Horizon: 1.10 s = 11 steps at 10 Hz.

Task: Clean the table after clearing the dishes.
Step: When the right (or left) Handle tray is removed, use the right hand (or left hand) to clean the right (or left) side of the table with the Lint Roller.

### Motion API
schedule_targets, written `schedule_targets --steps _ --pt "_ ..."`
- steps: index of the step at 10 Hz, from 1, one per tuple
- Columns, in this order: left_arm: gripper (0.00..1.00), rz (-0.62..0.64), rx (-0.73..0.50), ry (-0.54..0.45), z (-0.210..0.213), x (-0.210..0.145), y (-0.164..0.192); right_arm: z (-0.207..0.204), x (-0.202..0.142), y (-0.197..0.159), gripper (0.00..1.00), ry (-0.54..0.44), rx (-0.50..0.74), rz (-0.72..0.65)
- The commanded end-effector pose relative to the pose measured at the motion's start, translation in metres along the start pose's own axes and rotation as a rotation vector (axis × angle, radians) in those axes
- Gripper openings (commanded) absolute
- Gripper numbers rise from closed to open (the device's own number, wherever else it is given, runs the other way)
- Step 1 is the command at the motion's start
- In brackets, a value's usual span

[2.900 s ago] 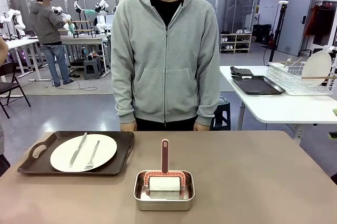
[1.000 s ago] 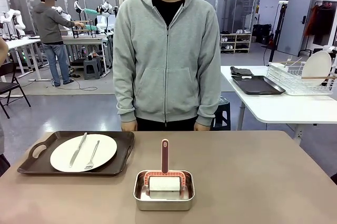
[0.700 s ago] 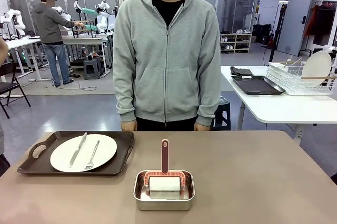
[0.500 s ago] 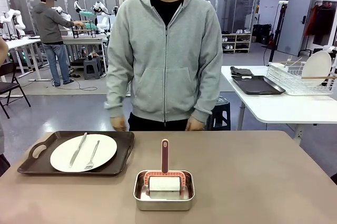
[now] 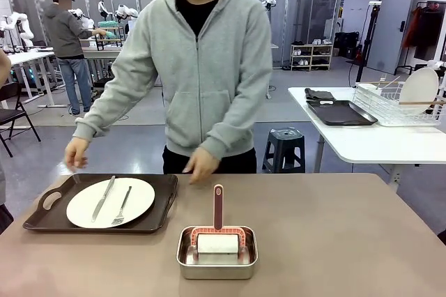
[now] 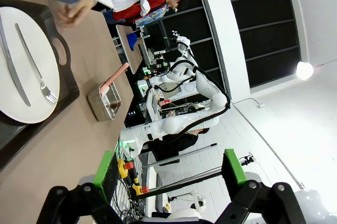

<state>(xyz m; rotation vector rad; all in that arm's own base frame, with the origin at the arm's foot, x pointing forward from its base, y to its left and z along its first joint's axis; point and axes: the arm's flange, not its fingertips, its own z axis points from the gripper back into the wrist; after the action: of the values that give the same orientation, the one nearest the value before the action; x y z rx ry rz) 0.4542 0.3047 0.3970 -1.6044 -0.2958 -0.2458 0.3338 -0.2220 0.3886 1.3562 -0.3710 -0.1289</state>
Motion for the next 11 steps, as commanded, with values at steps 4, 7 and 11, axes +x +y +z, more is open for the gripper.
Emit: schedule_targets --steps 4,7,11 --pt "1.00 -0.016 0.010 -0.006 -0.0010 -0.0054 -0.0043 0.0009 -0.0003 0.0019 1.00 -0.001 0.003 0.001" --pt "1.00 -0.016 0.010 -0.006 -0.0010 -0.0054 -0.0043 0.0009 -0.0003 0.0019 1.00 -0.001 0.003 0.001" --pt "1.00 -0.016 0.010 -0.006 -0.0010 -0.0054 -0.0043 0.0009 -0.0003 0.0019 1.00 -0.001 0.003 0.001"
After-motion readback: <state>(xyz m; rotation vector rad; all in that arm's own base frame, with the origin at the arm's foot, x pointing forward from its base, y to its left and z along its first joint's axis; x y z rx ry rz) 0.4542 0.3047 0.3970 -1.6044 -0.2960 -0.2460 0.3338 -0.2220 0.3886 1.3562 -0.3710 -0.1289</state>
